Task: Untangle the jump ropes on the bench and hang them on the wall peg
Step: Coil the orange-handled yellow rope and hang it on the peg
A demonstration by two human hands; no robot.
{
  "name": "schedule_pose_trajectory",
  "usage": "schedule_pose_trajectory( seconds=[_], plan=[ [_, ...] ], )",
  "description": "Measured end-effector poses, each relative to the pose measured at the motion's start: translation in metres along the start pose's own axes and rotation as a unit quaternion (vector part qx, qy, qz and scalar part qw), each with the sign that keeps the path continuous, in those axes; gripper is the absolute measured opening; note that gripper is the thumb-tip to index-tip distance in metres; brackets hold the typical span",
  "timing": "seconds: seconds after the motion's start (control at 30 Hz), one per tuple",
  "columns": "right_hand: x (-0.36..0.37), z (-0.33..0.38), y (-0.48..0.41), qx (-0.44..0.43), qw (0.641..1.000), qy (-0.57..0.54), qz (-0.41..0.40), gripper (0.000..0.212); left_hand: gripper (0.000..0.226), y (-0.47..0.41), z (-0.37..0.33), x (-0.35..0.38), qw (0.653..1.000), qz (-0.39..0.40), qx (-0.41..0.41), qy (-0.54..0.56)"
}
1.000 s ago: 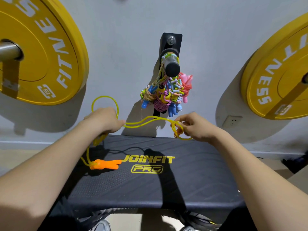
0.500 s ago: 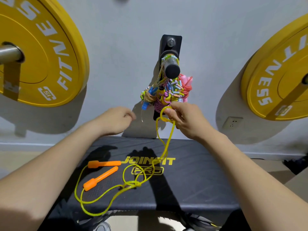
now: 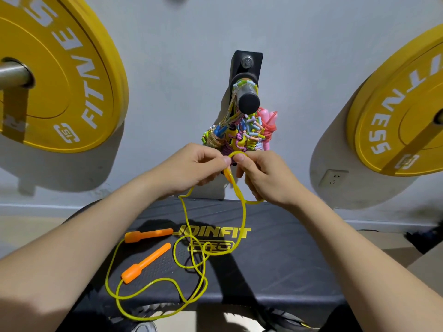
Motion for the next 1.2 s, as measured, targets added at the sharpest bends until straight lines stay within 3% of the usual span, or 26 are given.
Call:
schedule_pose_trajectory(
  seconds=[0.1,0.2,0.27,0.33,0.47,0.57,0.77,0.87,0.93,1.0,1.03,1.07,1.1,1.17,1.2],
  plan=[
    [-0.003,0.001,0.001,-0.010,0.999,-0.004,-0.038,0.019,0.029,0.000,0.003,-0.003,0.999,-0.008,-0.018,-0.039],
    [-0.012,0.011,0.003,-0.057,0.992,0.057,-0.097,0.015,0.022,-0.001,0.013,-0.005,0.998,-0.025,-0.051,-0.015],
    [-0.007,0.016,0.002,-0.049,0.991,0.103,-0.074,0.017,0.018,-0.003,0.019,-0.007,0.997,-0.039,-0.064,0.003],
    [-0.002,0.014,0.000,-0.004,0.997,0.068,-0.039,0.027,0.019,-0.004,0.020,-0.008,0.997,-0.051,-0.063,-0.002],
    [0.005,0.017,-0.001,-0.026,0.996,0.081,-0.012,0.012,0.013,-0.004,0.009,-0.001,0.999,-0.042,-0.016,0.013],
    [0.003,0.016,-0.001,-0.019,0.999,-0.017,-0.027,0.009,0.016,-0.006,0.004,-0.001,0.997,-0.055,-0.032,0.050],
    [0.004,0.015,-0.003,0.050,0.974,-0.200,-0.091,0.017,0.026,-0.008,0.011,0.000,0.964,-0.079,-0.073,0.242],
    [-0.007,0.018,-0.003,0.039,0.923,-0.343,-0.167,0.025,0.028,-0.008,0.024,-0.010,0.946,-0.133,-0.109,0.276],
    [-0.016,0.012,0.001,0.047,0.852,-0.471,-0.224,0.026,0.027,-0.006,0.034,-0.018,0.960,-0.127,-0.143,0.206],
    [-0.020,0.002,0.005,0.050,0.757,-0.602,-0.249,0.042,0.022,-0.003,0.041,-0.021,0.975,-0.095,-0.173,0.102],
    [-0.022,-0.001,0.008,0.061,0.743,-0.618,-0.249,0.043,0.021,-0.001,0.045,-0.020,0.976,-0.082,-0.190,0.069],
    [-0.025,-0.004,0.011,0.083,0.765,-0.589,-0.248,0.035,0.020,0.000,0.048,-0.019,0.975,-0.071,-0.206,0.045],
    [-0.029,-0.010,0.015,0.116,0.817,-0.512,-0.240,0.028,0.021,-0.001,0.050,-0.018,0.974,-0.065,-0.217,0.025],
    [-0.031,-0.017,0.020,0.177,0.929,-0.284,-0.155,0.026,0.022,-0.002,0.049,-0.018,0.975,-0.069,-0.213,0.010],
    [-0.026,-0.018,0.020,0.193,0.954,-0.209,-0.091,0.026,0.020,-0.003,0.046,-0.017,0.976,-0.076,-0.202,0.011]
  ],
)
Point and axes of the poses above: each hand's wrist, its own y-axis away from the middle knuckle, its own x-axis out of the palm, z = x × y, the point moved 5 cm from there along -y, towards the middle knuckle, and after that the axes turned 12 degrees about z, right-handed, at the moved point
